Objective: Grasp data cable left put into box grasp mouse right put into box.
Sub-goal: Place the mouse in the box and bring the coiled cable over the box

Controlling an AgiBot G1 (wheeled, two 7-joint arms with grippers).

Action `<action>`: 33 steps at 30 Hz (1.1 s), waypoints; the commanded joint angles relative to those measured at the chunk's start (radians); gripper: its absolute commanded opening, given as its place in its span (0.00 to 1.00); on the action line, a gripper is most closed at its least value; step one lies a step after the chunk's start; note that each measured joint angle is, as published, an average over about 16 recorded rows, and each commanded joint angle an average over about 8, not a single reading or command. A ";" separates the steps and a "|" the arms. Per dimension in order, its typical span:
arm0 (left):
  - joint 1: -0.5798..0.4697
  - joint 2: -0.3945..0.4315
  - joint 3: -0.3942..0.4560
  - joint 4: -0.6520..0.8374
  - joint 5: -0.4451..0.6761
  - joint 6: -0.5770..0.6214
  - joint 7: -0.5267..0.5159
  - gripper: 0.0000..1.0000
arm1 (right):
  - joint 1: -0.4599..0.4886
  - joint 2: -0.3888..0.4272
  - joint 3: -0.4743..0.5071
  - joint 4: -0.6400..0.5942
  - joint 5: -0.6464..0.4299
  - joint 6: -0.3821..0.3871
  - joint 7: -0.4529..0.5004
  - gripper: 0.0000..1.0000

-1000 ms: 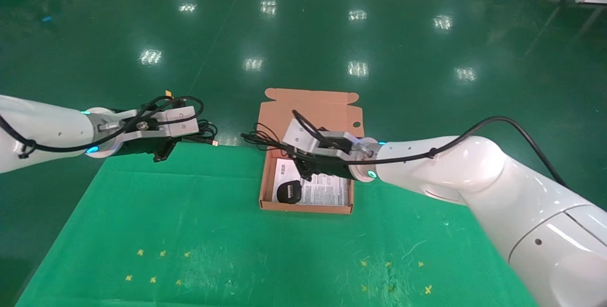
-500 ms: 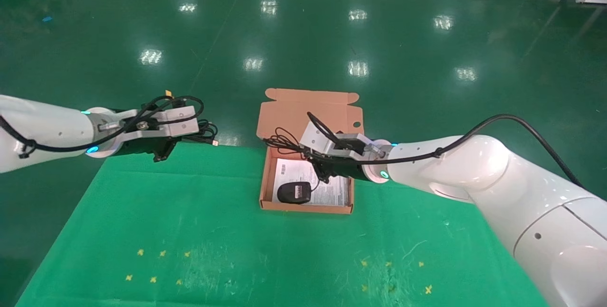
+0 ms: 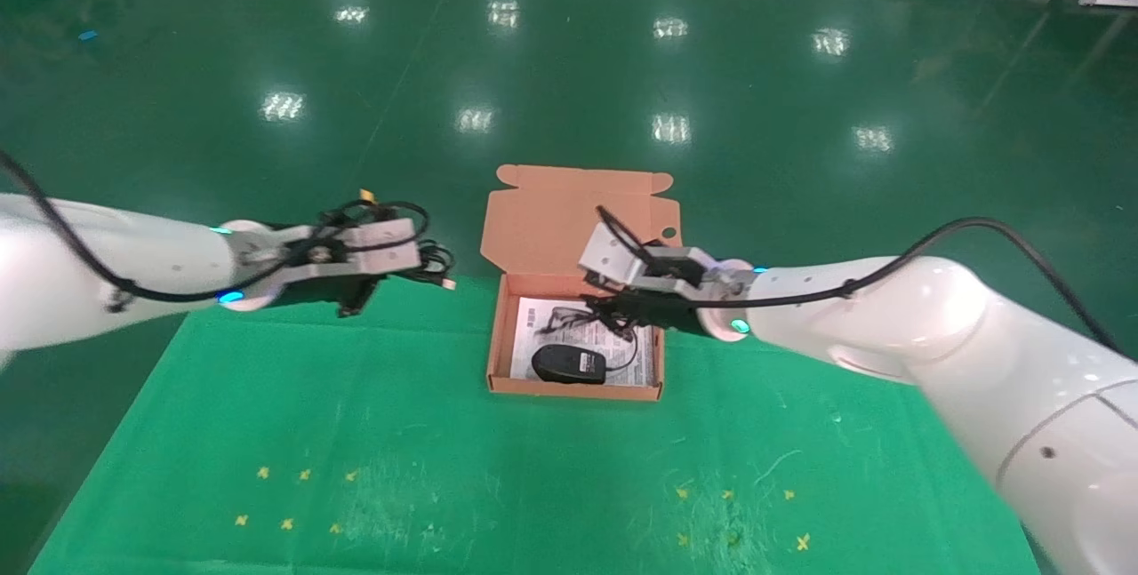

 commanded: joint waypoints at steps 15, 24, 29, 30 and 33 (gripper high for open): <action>0.022 0.191 0.008 0.259 -0.126 -0.208 0.211 0.00 | 0.012 0.165 0.003 0.088 -0.019 0.013 0.013 1.00; 0.025 0.270 0.024 0.392 -0.258 -0.293 0.373 0.00 | 0.018 0.260 -0.006 0.170 -0.043 0.016 0.058 1.00; 0.033 0.278 0.072 0.411 -0.373 -0.321 0.454 0.00 | 0.019 0.312 -0.016 0.233 -0.063 0.019 0.100 1.00; 0.033 0.279 0.087 0.414 -0.400 -0.327 0.469 0.00 | 0.020 0.325 -0.019 0.250 -0.069 0.021 0.111 1.00; 0.034 0.281 0.137 0.422 -0.482 -0.349 0.509 0.00 | 0.024 0.363 -0.028 0.307 -0.091 0.029 0.145 1.00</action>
